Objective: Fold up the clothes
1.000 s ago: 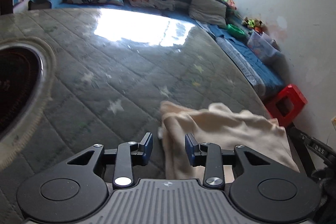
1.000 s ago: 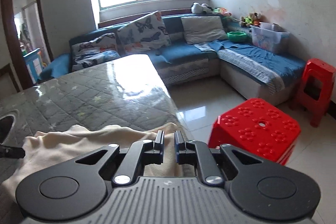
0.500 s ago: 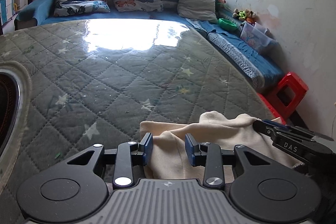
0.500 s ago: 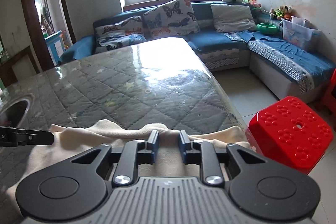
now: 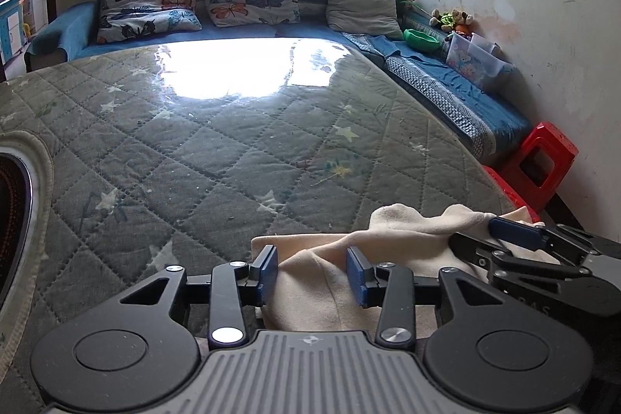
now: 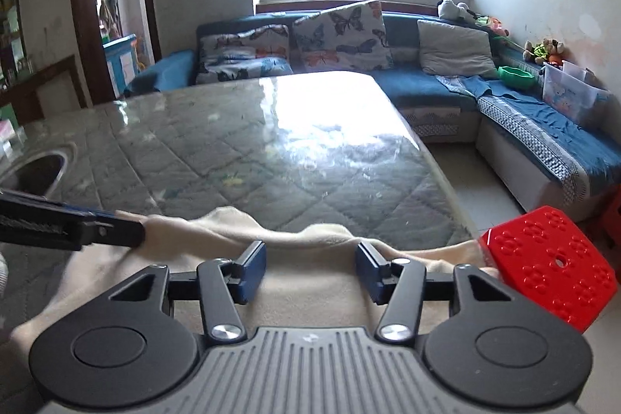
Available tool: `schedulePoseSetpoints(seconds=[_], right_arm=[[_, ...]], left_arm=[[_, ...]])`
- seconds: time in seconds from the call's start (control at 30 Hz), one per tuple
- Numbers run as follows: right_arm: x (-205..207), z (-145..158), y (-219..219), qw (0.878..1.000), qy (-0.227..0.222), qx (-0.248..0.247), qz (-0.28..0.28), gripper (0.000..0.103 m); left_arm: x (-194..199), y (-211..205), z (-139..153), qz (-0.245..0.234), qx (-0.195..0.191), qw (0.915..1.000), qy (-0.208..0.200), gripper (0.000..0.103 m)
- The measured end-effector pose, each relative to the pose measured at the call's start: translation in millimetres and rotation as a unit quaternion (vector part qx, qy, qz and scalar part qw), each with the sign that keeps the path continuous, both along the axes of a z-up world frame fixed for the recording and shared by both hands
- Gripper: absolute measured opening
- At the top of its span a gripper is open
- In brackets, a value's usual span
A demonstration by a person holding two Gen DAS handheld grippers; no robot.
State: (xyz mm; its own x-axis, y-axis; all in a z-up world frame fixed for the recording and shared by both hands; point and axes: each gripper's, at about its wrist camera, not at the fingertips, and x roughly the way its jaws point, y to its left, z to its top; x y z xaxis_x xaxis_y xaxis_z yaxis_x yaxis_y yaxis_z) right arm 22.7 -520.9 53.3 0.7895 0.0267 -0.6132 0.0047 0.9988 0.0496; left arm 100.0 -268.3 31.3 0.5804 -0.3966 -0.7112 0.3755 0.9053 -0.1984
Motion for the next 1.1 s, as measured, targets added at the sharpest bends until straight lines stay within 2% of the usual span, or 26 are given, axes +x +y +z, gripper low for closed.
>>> schedulePoseSetpoints(seconds=[0.03,0.27,0.6,0.93,1.1], right_arm=[[0.1,-1.0,1.2,1.000,0.001,-0.001,-0.001,0.055],[-23.5,10.3,7.0,1.000,-0.010,-0.004,0.003,0.079],[-73.3,5.1,11.3,1.000,0.001,-0.003,-0.006,0.081],[-110.1,-2.7,30.2,0.999,0.002,-0.054,0.001,0.087],[-113.6,8.6,34.3,0.998,-0.022,-0.056,0.001,0.088]], left_arm=[[-1.8,0.5,0.9,-0.001,0.000,1.0000,-0.001,0.045],[-19.7,5.2,6.3,-0.008,0.004,0.9999,-0.008,0.057],[-60.7,16.2,1.9,-0.018,0.014,0.9996,-0.013,0.064],[-82.4,27.6,-9.8,-0.018,0.023,0.9994,-0.018,0.069],[-89.4,30.6,-6.7,-0.016,0.023,0.9993,-0.026,0.070]])
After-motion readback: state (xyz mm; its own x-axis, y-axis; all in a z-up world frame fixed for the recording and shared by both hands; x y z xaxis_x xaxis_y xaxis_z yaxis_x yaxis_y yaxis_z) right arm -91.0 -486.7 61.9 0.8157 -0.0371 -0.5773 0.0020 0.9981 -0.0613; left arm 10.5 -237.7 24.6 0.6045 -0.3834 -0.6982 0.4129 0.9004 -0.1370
